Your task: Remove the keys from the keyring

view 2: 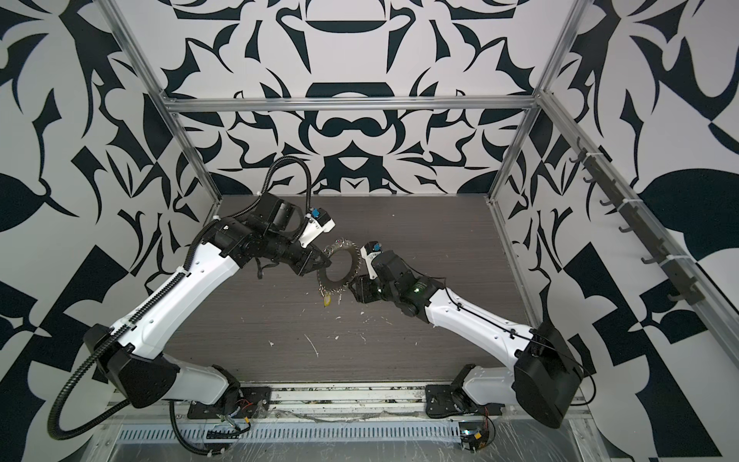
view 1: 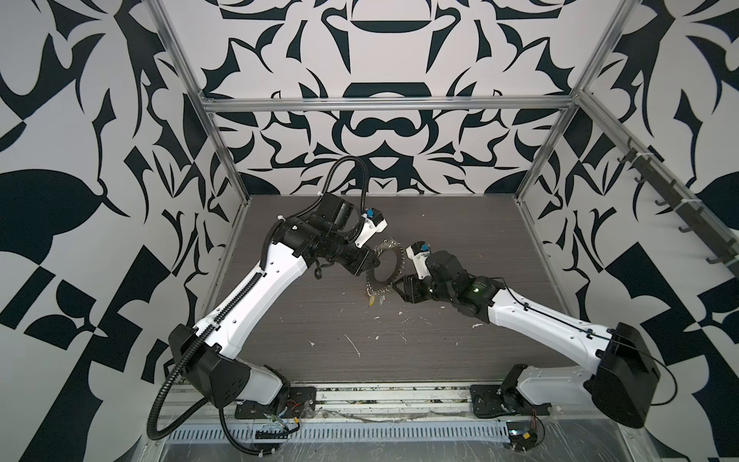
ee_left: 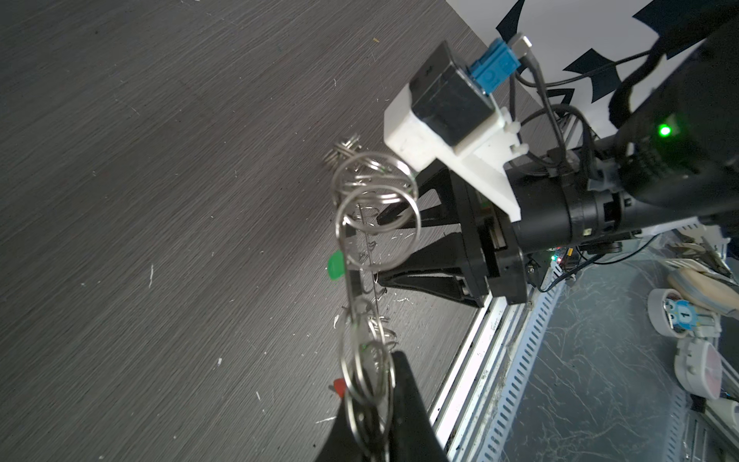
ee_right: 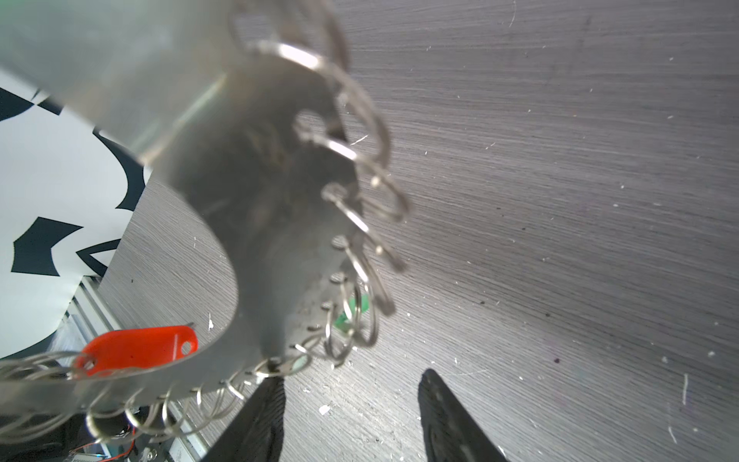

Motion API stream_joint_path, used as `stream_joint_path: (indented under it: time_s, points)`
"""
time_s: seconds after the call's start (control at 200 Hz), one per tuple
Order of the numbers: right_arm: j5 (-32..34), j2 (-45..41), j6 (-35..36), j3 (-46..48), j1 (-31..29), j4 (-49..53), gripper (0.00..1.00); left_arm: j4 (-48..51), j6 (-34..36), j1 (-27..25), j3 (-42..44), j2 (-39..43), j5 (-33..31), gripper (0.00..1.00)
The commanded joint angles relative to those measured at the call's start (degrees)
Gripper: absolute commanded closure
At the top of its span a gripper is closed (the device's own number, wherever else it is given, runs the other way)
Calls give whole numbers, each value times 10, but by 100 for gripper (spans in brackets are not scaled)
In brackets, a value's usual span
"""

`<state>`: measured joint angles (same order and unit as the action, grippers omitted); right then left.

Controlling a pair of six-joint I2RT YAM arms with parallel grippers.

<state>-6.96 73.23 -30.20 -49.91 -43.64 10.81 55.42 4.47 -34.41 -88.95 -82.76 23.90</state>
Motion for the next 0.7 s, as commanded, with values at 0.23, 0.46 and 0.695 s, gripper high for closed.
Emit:
stream_joint_path:
  time_s: [0.23, 0.46, 0.695]
  points:
    - [-96, -59, -17, -6, 18, -16, 40, 2, -31, 63, 14, -8, 155, 100]
    - [-211, -95, -76, 21, 98, -62, 34, 11, -12, 73, 23, -7, 237, 100]
    - [-333, -67, -169, 41, 169, -195, 35, 16, -8, 76, 22, -7, 282, 100]
